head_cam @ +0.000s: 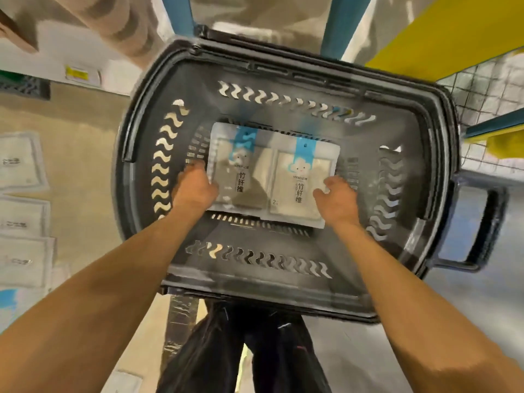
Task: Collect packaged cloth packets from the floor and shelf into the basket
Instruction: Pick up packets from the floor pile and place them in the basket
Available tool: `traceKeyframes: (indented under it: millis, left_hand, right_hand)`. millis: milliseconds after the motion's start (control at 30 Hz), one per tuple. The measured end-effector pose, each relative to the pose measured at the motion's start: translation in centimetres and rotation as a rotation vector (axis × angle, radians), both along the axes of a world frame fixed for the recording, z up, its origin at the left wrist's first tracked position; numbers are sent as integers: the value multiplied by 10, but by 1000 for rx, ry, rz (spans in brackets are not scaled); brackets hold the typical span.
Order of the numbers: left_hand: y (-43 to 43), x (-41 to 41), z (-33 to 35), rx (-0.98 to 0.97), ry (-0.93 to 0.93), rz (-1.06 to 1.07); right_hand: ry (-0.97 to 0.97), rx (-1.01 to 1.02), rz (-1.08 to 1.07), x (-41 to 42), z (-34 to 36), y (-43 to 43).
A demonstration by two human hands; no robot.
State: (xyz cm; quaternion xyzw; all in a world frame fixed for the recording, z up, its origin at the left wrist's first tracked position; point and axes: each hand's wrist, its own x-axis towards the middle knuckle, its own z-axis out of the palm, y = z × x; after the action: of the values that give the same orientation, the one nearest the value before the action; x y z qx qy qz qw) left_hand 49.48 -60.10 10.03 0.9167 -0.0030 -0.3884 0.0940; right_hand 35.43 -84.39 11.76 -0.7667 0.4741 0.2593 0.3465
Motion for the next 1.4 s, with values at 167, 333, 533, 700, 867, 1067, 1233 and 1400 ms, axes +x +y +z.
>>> traceKeyframes:
  millis: [167, 333, 533, 700, 867, 1067, 1233, 1400]
  left_hand:
    - [-9, 7, 112, 21, -137, -245]
    - [14, 4, 216, 31, -297, -228]
    - [73, 4, 293, 109, -373, -34]
    - [130, -15, 340, 171, -445, 109]
    - [177, -65, 375, 211, -465, 279]
    - [237, -140, 396, 270, -445, 524]
    - [290, -200, 403, 317, -411, 721]
    - [348, -261, 407, 361, -374, 875]
  right_hand:
    - [-40, -105, 471, 45, 104, 13]
    - [-160, -230, 797, 99, 209, 32]
    - [-295, -298, 1125, 143, 289, 78]
    - [-370, -308, 1273, 159, 332, 131]
    - [-438, -269, 1423, 149, 361, 192]
    - [-461, -209, 1668, 133, 388, 278]
    - [-526, -179, 1813, 118, 398, 356]
    - [-520, -151, 1954, 96, 396, 434]
